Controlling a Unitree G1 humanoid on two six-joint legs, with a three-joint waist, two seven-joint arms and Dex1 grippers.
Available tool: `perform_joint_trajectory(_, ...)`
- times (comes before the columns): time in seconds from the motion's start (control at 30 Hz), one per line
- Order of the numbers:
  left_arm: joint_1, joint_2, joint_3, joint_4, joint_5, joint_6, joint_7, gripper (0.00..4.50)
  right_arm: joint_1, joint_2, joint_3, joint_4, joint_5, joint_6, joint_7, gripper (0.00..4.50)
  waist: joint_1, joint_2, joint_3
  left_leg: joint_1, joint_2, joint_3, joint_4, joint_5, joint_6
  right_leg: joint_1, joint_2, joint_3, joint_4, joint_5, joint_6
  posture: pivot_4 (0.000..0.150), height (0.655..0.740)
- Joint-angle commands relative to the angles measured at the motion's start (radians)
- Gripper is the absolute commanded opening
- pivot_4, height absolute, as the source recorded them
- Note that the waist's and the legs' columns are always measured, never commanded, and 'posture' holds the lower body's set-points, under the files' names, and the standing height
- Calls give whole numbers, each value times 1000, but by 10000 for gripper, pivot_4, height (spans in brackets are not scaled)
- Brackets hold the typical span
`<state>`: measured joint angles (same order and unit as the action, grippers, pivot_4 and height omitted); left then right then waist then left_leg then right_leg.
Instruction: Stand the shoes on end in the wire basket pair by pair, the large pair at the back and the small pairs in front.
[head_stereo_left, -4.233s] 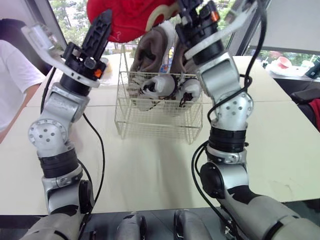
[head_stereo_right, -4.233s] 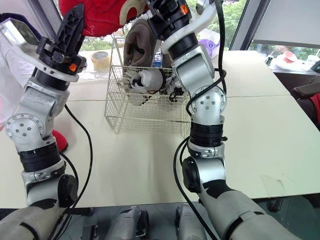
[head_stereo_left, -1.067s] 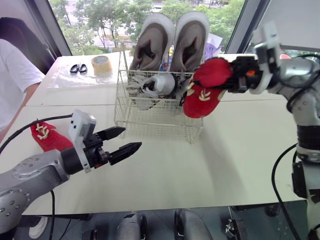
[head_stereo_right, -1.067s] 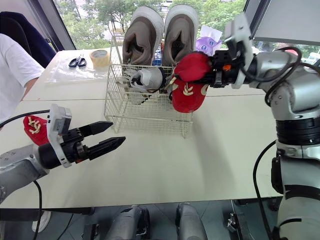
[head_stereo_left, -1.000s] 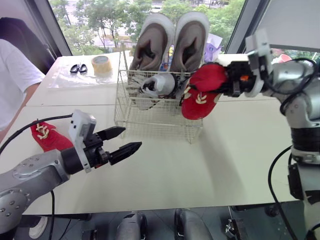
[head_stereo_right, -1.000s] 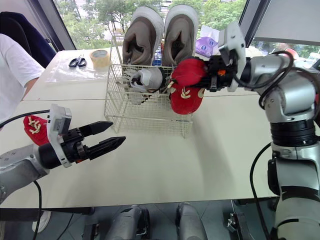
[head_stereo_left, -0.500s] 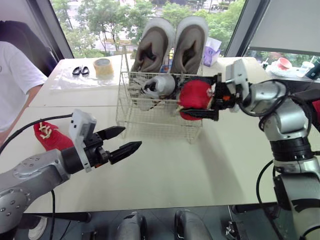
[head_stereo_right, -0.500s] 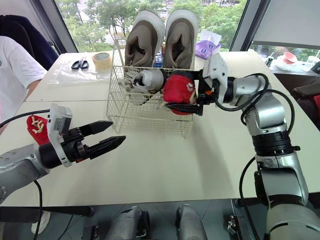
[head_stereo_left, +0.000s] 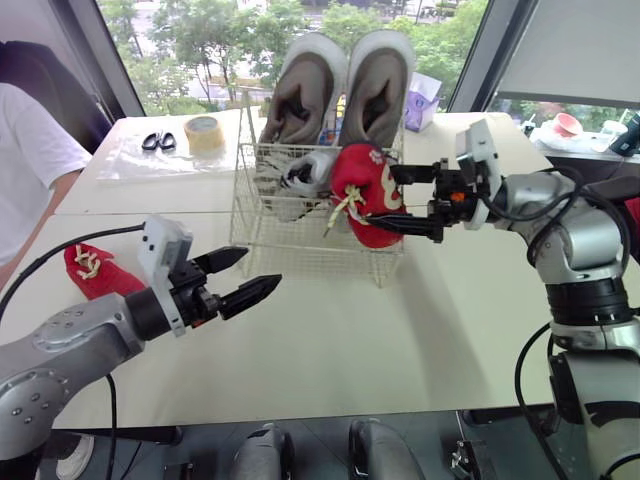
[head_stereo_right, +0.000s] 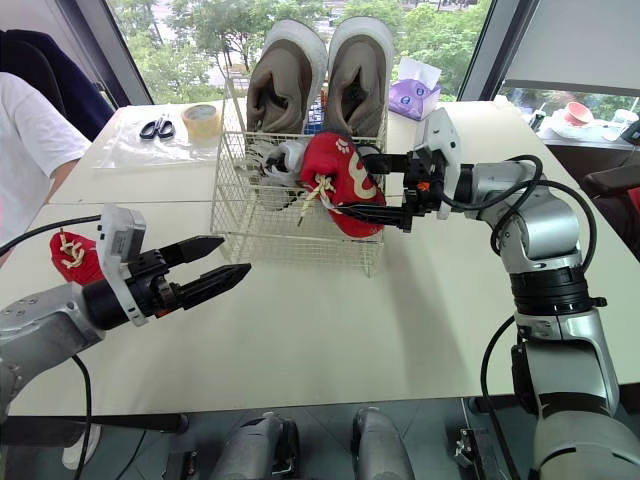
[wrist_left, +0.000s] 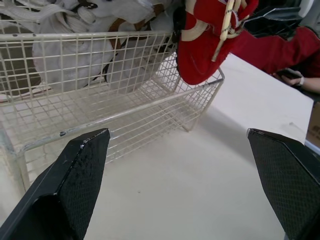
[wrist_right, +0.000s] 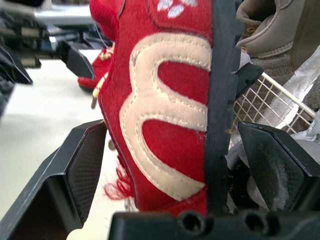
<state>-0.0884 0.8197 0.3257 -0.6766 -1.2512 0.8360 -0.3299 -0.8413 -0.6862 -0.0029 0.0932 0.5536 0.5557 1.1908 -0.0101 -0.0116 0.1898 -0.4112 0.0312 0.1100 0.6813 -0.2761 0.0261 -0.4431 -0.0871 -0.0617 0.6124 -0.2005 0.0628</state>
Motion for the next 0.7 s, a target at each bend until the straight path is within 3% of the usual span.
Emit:
perform_joint_trajectory(0.03, -11, -9, -3, -7, 4, -17, 1, 45000, -8, -3, -44, -52, 32, 16, -13, 44508, -1, 0, 0, 0, 0, 0, 0, 0, 0, 0, 0, 0, 0, 0, 0, 1500, 7400)
perform_joint_trajectory(0.1, -4, -13, -4, -4, 13, -19, -8, 45000, -9, 12, -43, -59, 28, 8, -27, 44508, -1, 0, 0, 0, 0, 0, 0, 0, 0, 0, 0, 0, 0, 0, 0, 1500, 7400)
perform_joint_trajectory(0.2, 16, -16, -2, 0, 31, -21, -31, 45000, -13, 26, -49, -62, 33, 3, -35, 35979, -2, 0, 0, 0, 0, 0, 0, 0, 0, 0, 0, 0, 0, 0, 0, 1500, 7400)
perform_joint_trajectory(0.4, 59, -34, -4, -4, 82, -35, -69, 45000, -7, 28, -84, -117, 93, 69, -58, 6975, 0, 0, 0, -1, 0, 0, -1, 0, 0, -1, 0, 0, 0, 0, 0, 1500, 7400)
perform_joint_trajectory(0.7, 80, -54, -7, 2, 124, -48, -101, 45000, 8, 57, -225, -198, 254, 204, -209, 6975, -1, 0, 0, -3, 0, 0, -1, 0, 0, -3, -1, 0, 0, 0, 0, 1500, 7400)
